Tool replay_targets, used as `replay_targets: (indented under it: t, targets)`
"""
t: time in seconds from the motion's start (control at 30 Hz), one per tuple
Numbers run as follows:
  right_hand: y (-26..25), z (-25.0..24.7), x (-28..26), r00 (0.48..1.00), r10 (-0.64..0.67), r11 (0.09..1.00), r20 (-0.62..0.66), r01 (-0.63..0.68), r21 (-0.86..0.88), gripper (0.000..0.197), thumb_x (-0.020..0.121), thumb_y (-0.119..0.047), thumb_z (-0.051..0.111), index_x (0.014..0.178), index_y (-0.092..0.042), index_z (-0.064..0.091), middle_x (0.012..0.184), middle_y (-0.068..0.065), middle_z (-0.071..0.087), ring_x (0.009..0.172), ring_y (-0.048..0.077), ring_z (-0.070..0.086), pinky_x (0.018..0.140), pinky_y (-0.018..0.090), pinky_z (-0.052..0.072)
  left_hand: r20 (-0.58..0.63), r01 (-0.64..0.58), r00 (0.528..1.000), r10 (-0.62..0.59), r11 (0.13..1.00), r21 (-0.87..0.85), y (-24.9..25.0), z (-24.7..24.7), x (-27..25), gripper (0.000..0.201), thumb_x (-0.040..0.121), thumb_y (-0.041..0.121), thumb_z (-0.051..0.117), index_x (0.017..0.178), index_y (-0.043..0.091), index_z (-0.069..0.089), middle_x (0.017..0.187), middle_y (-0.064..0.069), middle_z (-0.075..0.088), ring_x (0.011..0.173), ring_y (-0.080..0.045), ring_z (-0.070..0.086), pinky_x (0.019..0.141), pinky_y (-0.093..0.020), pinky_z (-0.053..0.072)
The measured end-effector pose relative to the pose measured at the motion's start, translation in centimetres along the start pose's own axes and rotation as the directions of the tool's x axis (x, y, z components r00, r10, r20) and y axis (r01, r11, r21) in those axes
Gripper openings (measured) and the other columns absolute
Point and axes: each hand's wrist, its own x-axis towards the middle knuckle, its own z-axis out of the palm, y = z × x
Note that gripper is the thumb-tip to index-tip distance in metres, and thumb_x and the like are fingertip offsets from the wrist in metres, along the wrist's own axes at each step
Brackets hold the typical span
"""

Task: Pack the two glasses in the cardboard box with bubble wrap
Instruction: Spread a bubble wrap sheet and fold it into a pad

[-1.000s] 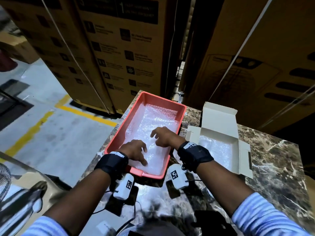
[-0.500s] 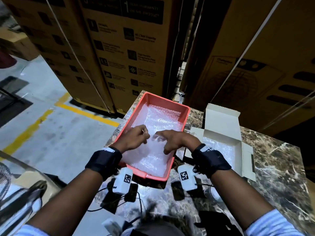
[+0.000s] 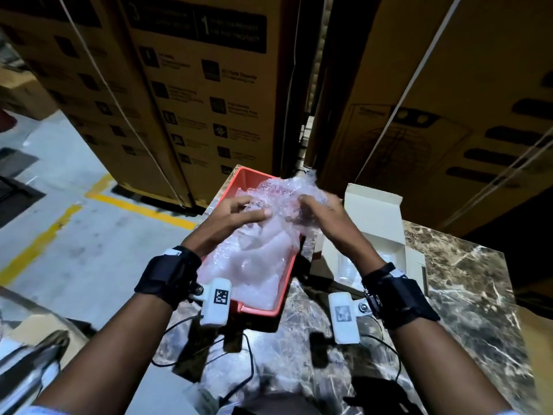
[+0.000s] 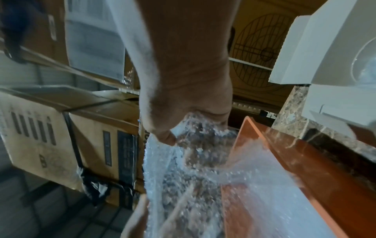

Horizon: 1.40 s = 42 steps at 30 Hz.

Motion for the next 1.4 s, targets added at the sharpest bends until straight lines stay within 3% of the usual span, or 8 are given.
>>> replay_targets:
  t: [0.27,0.37,0.47,0.63,0.83,1.07,1.2,1.4]
  targets:
    - [-0.5,-5.7,-4.4,0.977,0.006,0.999,-0.213,0.001,0.032,0.012,0.101,-0.036,0.063,0.097,-0.029,0.071,0.075,0.011,0.051,0.061,0.020,0.042,0.056,0.032,0.037,-0.019,-0.002,1.000,-0.003,0.973,-0.232,0.5,6.2,2.0,0.015,0.082,0.021,0.075,0.073,0.010,0.078,0.082,-0.010,0.073,0.079,-0.024,0.064,0.079,-0.032,0.052]
    - [0.7,-8.9,-6.6,0.965,0.063,0.998,-0.256,-0.055,0.035,0.013,0.099,-0.032,0.067,0.099,-0.019,0.066,0.069,0.003,0.048,0.047,0.010,0.033,0.047,0.020,0.028,-0.131,0.032,0.987,-0.091,0.917,-0.397,1.4,9.7,2.6,0.032,0.096,0.012,0.064,0.070,0.021,0.080,0.077,0.003,0.074,0.069,-0.014,0.058,0.060,-0.020,0.043]
    - [1.6,-12.1,-9.1,0.958,0.127,0.991,-0.256,-0.116,0.059,0.031,0.090,-0.029,0.079,0.110,-0.009,0.067,0.067,0.002,0.046,0.049,0.009,0.030,0.046,0.020,0.026,-0.177,-0.004,0.982,-0.062,0.936,-0.352,1.1,12.3,3.2,0.019,0.098,0.026,0.066,0.087,0.019,0.080,0.094,0.001,0.076,0.086,-0.017,0.065,0.075,-0.026,0.047]
    - [3.0,-17.6,-13.5,0.898,0.190,0.980,-0.396,-0.153,0.125,0.020,0.094,-0.014,0.069,0.113,-0.019,0.074,0.099,0.004,0.078,0.069,0.020,0.051,0.052,0.024,0.037,0.125,0.119,0.988,-0.092,0.965,-0.234,1.1,16.6,2.8,0.048,0.069,0.059,0.083,0.094,0.019,0.078,0.090,-0.006,0.073,0.078,-0.023,0.054,0.068,-0.027,0.041]
    - [8.5,-23.9,-18.2,0.757,0.330,0.944,-0.564,-0.268,0.193,0.049,0.088,-0.029,0.072,0.136,-0.025,0.060,0.127,0.001,0.071,0.110,0.024,0.069,0.088,0.044,0.059,0.391,0.198,0.893,-0.222,0.975,0.102,0.6,22.4,2.0,0.014,0.085,0.017,0.083,0.093,0.007,0.077,0.086,-0.011,0.075,0.054,-0.008,0.047,0.050,-0.021,0.037]
    - [12.3,-28.2,-26.4,0.685,0.348,0.927,-0.640,-0.355,0.124,0.045,0.086,-0.045,0.074,0.108,-0.010,0.059,0.071,0.006,0.056,0.058,0.024,0.051,0.057,0.032,0.032,0.292,0.320,0.915,-0.277,0.940,-0.113,-1.8,28.8,2.3,0.011,0.087,0.023,0.081,0.082,0.017,0.074,0.089,-0.002,0.070,0.091,-0.023,0.064,0.083,-0.038,0.050]
    - [16.6,-30.0,-30.0,0.625,0.427,0.893,-0.653,-0.406,0.195,0.018,0.101,-0.020,0.061,0.117,-0.012,0.063,0.126,0.025,0.065,0.109,0.050,0.061,0.092,0.054,0.052,0.311,0.452,0.882,-0.355,0.824,-0.341,-2.4,33.2,2.0,0.015,0.101,0.026,0.064,0.108,0.012,0.066,0.108,-0.009,0.059,0.080,-0.023,0.059,0.075,-0.040,0.057]
    - [21.9,-30.0,-33.8,0.493,0.573,0.798,-0.655,-0.517,0.309,0.054,0.103,-0.014,0.054,0.154,-0.014,0.038,0.091,0.011,0.062,0.068,0.028,0.055,0.057,0.031,0.042,0.429,0.544,0.797,-0.426,0.814,-0.203,-6.9,38.1,0.2,0.054,0.089,0.033,0.077,0.134,0.016,0.052,0.136,-0.014,0.063,0.113,-0.029,0.067,0.095,-0.049,0.049]
